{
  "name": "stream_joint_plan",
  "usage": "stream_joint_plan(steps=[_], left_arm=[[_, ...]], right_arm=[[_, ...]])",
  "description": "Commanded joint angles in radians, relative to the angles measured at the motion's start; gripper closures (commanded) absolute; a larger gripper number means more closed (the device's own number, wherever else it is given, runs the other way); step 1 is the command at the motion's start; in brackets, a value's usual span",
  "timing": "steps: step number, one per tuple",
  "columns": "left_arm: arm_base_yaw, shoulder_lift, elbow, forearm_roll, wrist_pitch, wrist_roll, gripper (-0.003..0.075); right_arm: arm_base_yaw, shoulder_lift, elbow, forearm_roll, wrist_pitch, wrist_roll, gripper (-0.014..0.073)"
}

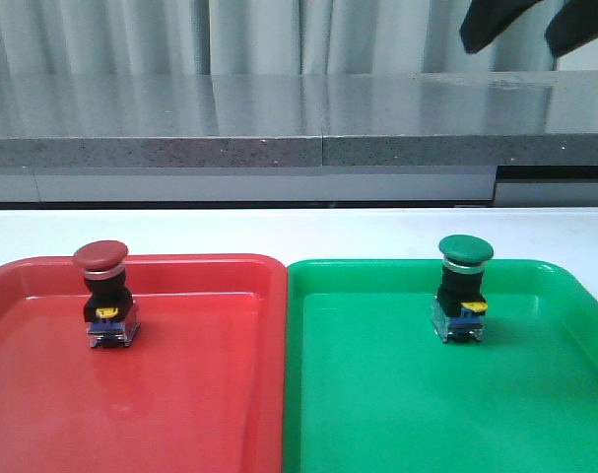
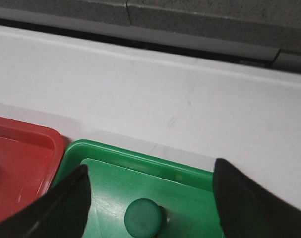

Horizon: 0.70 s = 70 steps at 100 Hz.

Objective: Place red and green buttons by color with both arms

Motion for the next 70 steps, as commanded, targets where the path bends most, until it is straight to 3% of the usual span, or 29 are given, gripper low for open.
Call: stream_joint_plan(steps=[1,15,29,52,70], left_arm=[[0.001,-0.031,0.042,-0.002,-0.080,-0.002,0.0740],[0.001,-0.031,0.042,-0.002,-0.080,-0.002,0.0739],[0.001,-0.031,0.042,-0.002,-0.080,-0.002,0.0740],[0.001,-0.031,0.042,-0.002,-0.080,-0.002,0.0739],[0.001,-0.031,0.042,-0.002,-0.080,-0.002,0.0739]], right_arm=[[-0.002,-0.079,-0.005,-0.036,-0.032,-0.001,0.0077],[-0.002,-0.191,0.070,-0.048,-0.027,-0.001,0.0089],[-0.002,-0.314,0.162,-0.063,-0.029,-0.001,0.0178],[-0.002,-0.526,0.301,-0.076,-0.028,-0.001,0.0377],[-0.002,-0.676,0.366,-0.079,-0.028,-0.001,0.0584]])
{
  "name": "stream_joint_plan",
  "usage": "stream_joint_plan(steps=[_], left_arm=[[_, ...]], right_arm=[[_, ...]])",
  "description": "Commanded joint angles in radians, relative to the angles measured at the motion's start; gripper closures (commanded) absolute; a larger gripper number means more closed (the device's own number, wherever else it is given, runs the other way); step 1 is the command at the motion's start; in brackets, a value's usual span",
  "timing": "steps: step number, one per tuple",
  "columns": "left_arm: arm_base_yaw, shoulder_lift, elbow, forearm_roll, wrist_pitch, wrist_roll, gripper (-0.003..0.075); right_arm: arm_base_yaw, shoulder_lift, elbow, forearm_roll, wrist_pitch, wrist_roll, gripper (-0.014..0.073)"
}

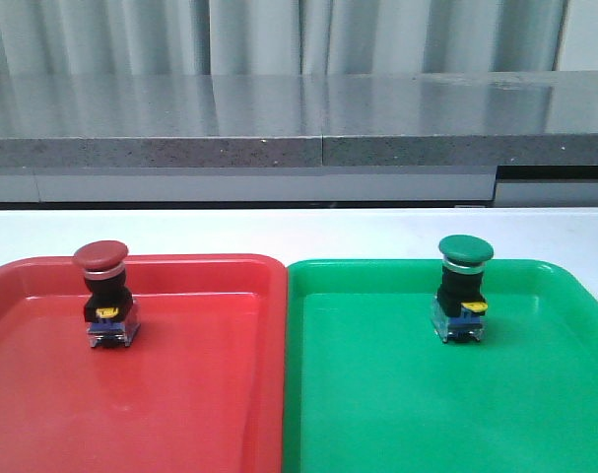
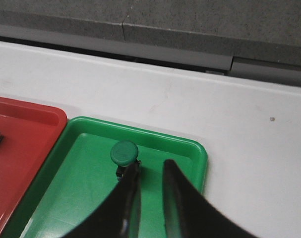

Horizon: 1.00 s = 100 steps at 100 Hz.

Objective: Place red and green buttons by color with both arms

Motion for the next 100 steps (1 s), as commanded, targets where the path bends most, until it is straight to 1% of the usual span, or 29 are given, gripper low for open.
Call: stream_joint_plan(steps=[1,7,11,24,87,94,100], left_arm=[[0.001,-0.031,0.042,-0.002,-0.080,-0.002,0.0739],[0.001,-0.031,0.042,-0.002,-0.080,-0.002,0.0739],[0.001,-0.031,0.042,-0.002,-0.080,-0.002,0.0739],[0.001,-0.031,0.042,-0.002,-0.080,-0.002,0.0740],[0.001,-0.031,0.042,-0.002,-0.080,-0.002,0.0739],[0.001,-0.031,0.042,-0.002,-0.080,-0.002,0.0740],[0.001,-0.031,0.042,-0.002,-0.080,-0.002,0.0739]], right_arm=[[-0.002,-0.058,-0.006,-0.022,-0.064,-0.001,0.0601],[-0.002,-0.093,0.002,-0.028,-0.065,-0.001,0.0667],[-0.002,-0.107,0.002,-0.028,-0.063,-0.001,0.0656],[-0.002,-0.135,0.002,-0.028,-0.062,-0.001,0.0660],[-0.002,-0.135,0.002,-0.028,-0.059,-0.004,0.0660],[-0.002,-0.135,0.002,-0.059,-0.058,-0.013,0.0660],[-0.002,-0.135,0.002,-0.112,-0.057,-0.015,0.0660]])
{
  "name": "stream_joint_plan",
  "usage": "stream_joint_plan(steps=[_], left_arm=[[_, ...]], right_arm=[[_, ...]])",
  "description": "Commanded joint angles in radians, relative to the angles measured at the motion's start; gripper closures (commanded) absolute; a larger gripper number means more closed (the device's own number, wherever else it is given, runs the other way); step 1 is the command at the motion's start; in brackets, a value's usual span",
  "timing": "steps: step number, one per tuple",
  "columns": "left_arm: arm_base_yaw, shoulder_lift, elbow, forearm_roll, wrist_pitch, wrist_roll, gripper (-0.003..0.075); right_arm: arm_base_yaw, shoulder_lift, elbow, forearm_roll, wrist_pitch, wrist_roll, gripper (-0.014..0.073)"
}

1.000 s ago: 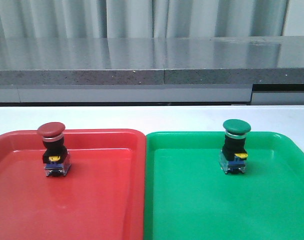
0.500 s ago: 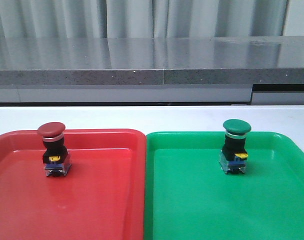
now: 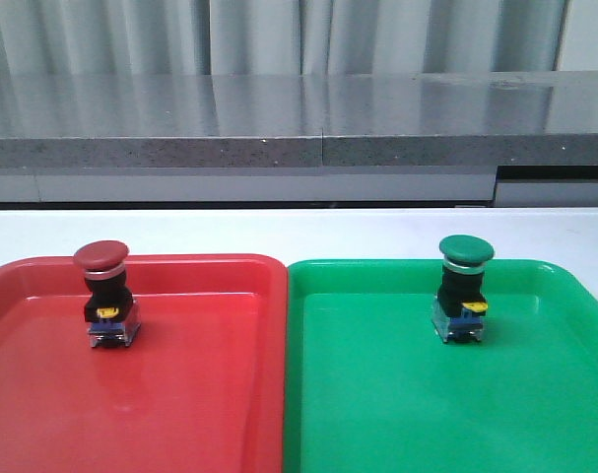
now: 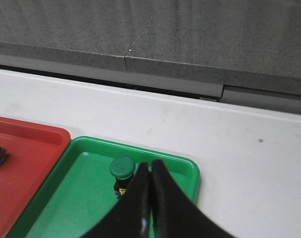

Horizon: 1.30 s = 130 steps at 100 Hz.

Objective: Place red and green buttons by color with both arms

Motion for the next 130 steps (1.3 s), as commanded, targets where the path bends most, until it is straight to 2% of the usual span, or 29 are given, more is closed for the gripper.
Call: stream_joint_plan(steps=[1,11,54,70,79,99,130], left_arm=[[0.001,-0.031,0.042,-0.002,-0.080,-0.002,0.0740],[0.001,-0.031,0.042,-0.002,-0.080,-0.002,0.0740],[0.001,-0.031,0.042,-0.002,-0.080,-0.002,0.0739],[0.001,-0.031,0.042,-0.002,-0.080,-0.002,0.0740],[0.001,-0.031,0.042,-0.002,-0.080,-0.002,0.0739],[0.001,-0.031,0.042,-0.002,-0.080,-0.002,0.0739],[0.001,-0.031,0.042,-0.002,-0.080,-0.002,0.0739]], right_arm=[[-0.002,0.001,-0.023,-0.085,-0.067,-0.013,0.0660],[-0.002,0.001,-0.023,-0.136,-0.067,-0.013,0.0660],[-0.002,-0.006,-0.023,-0.132,-0.077,-0.013,0.0660],[-0.007,-0.057,0.016,-0.129,-0.191,-0.013,0.0660],[-0.050,-0.094,0.048,-0.088,-0.225,-0.013,0.0660],[-0.214,-0.198,0.155,0.002,-0.255,-0.013,0.0660],[-0.307,-0.404,0.374,0.141,-0.385,-0.082,0.0660]])
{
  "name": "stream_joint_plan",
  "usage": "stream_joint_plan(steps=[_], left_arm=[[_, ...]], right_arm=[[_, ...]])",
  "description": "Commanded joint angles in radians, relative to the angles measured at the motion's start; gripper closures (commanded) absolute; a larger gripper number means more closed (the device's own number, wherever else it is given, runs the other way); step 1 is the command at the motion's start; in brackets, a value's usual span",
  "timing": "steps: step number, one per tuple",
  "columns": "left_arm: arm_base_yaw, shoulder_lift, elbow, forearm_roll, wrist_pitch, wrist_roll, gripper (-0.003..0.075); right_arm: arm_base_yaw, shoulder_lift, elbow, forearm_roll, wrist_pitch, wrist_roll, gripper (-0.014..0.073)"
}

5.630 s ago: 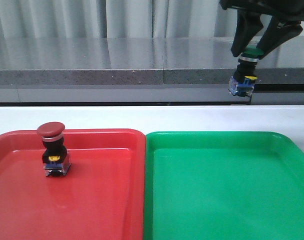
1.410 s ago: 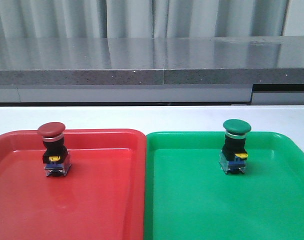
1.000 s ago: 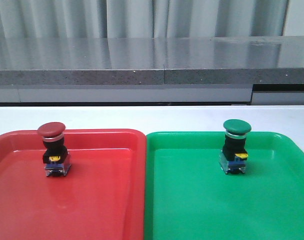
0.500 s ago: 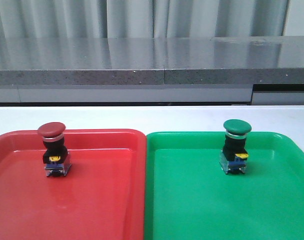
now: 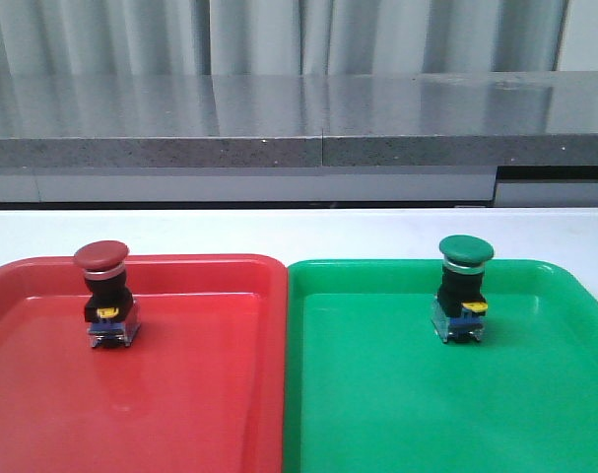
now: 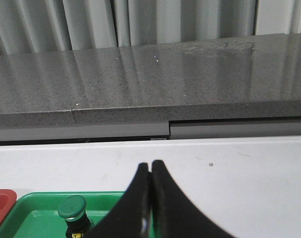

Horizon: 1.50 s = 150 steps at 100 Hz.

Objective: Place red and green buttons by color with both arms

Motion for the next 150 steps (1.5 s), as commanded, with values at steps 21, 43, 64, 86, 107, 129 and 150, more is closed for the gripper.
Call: stream_joint_plan(steps=[21,43,64,86,107,129,150], left_arm=[[0.001,-0.031,0.042,-0.002,-0.080,-0.002,0.0739],[0.001,-0.030,0.042,-0.002,-0.080,-0.002,0.0739],[0.001,-0.030,0.042,-0.002,-0.080,-0.002,0.0739],[0.001,-0.030,0.042,-0.002,-0.080,-0.002,0.0739],[0.001,-0.030,0.042,-0.002,-0.080,-0.002,0.0739],[0.001,-0.030,0.042,-0.002,-0.080,-0.002,0.0739],[0.001,-0.030,0.042,-0.002,-0.080,-0.002,0.0739]], right_arm=[[-0.067,-0.154,0.142,0.047,-0.149,-0.022,0.0660],[-0.102,-0.153,0.233,0.045,-0.289,-0.022,0.0660],[-0.102,-0.153,0.282,0.027,-0.349,-0.023,0.0660],[-0.102,-0.153,0.282,0.021,-0.346,-0.027,0.0660],[-0.102,-0.153,0.282,0.021,-0.345,-0.027,0.0660],[-0.102,-0.153,0.282,0.021,-0.345,-0.027,0.0660],[-0.102,-0.153,0.282,0.021,-0.345,-0.027,0.0660]])
